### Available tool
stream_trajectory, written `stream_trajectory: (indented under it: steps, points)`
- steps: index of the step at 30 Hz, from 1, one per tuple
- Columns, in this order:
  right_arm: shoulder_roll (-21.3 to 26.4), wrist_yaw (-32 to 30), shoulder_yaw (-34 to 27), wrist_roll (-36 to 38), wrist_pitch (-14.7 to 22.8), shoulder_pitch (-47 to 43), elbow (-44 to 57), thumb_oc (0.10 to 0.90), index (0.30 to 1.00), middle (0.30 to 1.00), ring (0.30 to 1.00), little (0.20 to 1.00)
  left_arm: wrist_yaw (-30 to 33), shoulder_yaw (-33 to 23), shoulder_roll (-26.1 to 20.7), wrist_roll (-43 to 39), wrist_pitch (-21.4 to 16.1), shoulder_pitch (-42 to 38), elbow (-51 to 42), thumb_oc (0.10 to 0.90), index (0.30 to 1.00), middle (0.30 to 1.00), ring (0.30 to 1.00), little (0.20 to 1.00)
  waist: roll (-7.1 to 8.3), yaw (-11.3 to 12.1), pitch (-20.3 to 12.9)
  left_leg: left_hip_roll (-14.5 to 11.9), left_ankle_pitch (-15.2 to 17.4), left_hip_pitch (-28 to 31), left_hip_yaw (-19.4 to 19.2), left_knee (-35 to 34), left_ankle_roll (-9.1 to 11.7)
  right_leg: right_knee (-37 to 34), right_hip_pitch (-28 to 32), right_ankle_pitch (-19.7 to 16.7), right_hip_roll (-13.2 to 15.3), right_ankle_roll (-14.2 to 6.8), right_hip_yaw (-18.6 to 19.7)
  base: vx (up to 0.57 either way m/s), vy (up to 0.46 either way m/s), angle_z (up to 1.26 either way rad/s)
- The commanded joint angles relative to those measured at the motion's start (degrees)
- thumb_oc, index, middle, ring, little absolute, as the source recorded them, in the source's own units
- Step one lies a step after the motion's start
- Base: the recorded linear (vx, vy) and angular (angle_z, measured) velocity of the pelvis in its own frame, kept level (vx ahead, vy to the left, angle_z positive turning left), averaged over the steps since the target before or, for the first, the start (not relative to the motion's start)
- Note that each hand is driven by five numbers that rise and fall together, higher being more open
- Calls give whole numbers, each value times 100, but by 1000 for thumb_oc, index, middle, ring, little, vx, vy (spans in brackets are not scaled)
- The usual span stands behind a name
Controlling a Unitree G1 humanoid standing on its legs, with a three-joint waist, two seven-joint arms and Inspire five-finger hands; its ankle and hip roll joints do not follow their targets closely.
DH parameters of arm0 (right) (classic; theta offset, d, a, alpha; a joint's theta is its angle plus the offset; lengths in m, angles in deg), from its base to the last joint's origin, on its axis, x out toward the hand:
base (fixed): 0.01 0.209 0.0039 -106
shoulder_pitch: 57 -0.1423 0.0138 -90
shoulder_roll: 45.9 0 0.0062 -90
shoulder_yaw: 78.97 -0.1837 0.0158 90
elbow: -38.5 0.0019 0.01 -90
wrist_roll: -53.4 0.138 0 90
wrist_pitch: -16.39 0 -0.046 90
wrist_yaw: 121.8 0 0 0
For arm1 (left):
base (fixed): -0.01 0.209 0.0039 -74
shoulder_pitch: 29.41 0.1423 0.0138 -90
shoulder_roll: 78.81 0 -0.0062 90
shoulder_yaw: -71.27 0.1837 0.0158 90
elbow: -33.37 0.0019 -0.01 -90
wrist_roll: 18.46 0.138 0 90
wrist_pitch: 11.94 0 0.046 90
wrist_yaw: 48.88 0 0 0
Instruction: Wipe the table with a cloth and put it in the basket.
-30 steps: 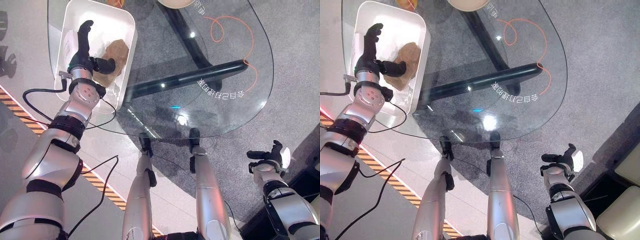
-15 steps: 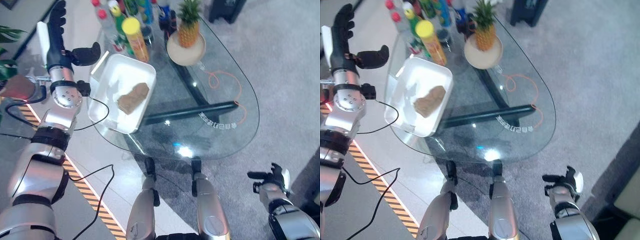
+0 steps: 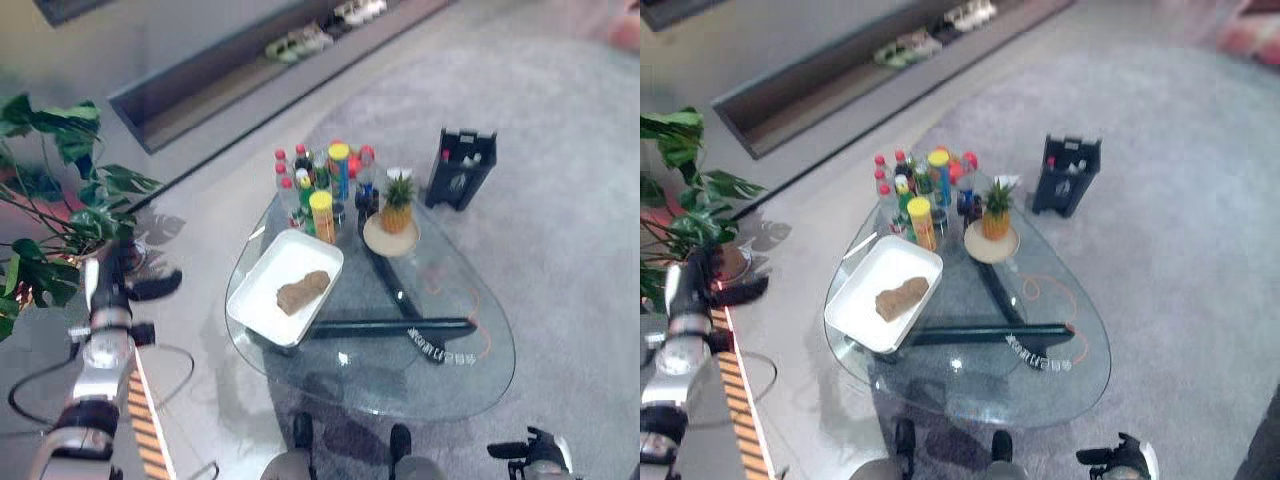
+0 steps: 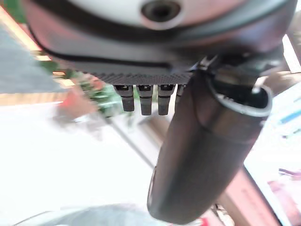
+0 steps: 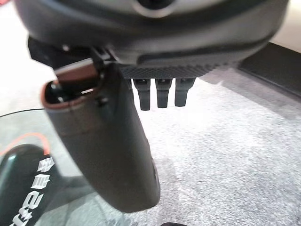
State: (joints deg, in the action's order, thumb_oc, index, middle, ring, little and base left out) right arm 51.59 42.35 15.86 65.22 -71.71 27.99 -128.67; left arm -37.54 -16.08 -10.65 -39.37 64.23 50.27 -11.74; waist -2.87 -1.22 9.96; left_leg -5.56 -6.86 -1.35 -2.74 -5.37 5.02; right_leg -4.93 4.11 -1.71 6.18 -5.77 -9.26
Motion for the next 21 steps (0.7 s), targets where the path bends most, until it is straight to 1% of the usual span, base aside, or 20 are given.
stream_trajectory:
  steps: [1,2,6,7,8,9,10,12,14,15,18,21]
  points:
    - [199,-14,-181,-267,-31,224,-164,800,900,900,900,900,-102,-629,-122,-46,-366,-419,361,800,900,900,900,900,77,100,-320,-26,514,292,-228,37,144,-7,-147,-187,323,-290,143,47,12,3]
    - [168,42,-182,-325,-79,240,-178,800,900,900,900,900,-254,-720,31,37,-347,-165,735,800,900,900,900,900,98,131,-389,-40,541,358,-235,37,140,-7,-89,-161,317,-294,130,55,13,2]
    - [131,112,-175,-399,-141,253,-194,800,900,900,900,900,-360,-764,267,193,-275,121,1312,800,900,900,900,900,115,154,-479,-65,578,425,-255,37,141,-7,-35,-121,311,-296,111,30,10,0]
    - [120,151,-189,-461,-170,253,-207,800,900,900,900,900,-431,-756,379,218,-180,220,1552,800,900,900,900,900,118,160,-507,-74,588,453,-268,37,138,-7,-8,-109,307,-297,104,54,35,-1]
    - [115,239,-188,-588,-204,246,-221,800,900,900,900,900,-526,-739,496,312,1,340,1879,800,900,900,900,900,121,163,-526,-88,603,491,-284,37,135,-7,24,-98,314,-295,84,44,41,-2]
    - [103,258,-171,-628,-202,239,-234,800,900,900,900,900,-593,-720,554,241,91,387,2030,800,900,900,900,900,124,162,-536,-86,609,504,-281,37,132,-7,36,-93,312,-295,84,50,52,-2]
    - [85,317,-132,-733,-211,220,-262,800,900,900,900,900,-801,-695,670,316,227,463,2355,800,900,900,900,900,134,153,-553,-85,621,534,-288,37,125,-7,63,-80,313,-294,75,40,41,0]
    - [53,356,-83,-816,-219,201,-283,800,900,900,900,900,-1078,-572,823,466,347,534,2674,800,900,900,900,900,152,145,-581,-80,628,558,-296,37,111,-7,86,-75,311,-295,65,41,37,1]
    - [26,381,-49,-876,-252,169,-284,800,900,900,900,900,-1241,-425,997,621,449,583,2886,800,900,900,900,900,164,144,-600,-77,641,581,-307,37,98,-7,110,-66,312,-298,55,36,35,0]
    - [17,416,-26,-939,-258,151,-298,800,900,900,900,900,-1379,-358,1061,706,576,607,2964,800,900,900,900,900,170,143,-609,-77,648,594,-313,37,90,-7,123,-59,312,-298,48,33,37,0]
    - [3,472,10,-1025,-272,110,-319,800,900,900,900,900,-1573,-242,1174,868,760,648,3044,800,900,900,900,900,182,154,-618,-78,660,622,-313,37,83,-7,147,-54,313,-299,26,22,20,0]
    - [-27,564,110,-1173,-318,48,-316,800,900,900,900,900,-1801,-3,1315,1186,1061,673,3124,800,900,900,900,900,198,160,-623,-87,685,668,-319,37,75,-7,182,-45,319,-306,5,41,32,-1]
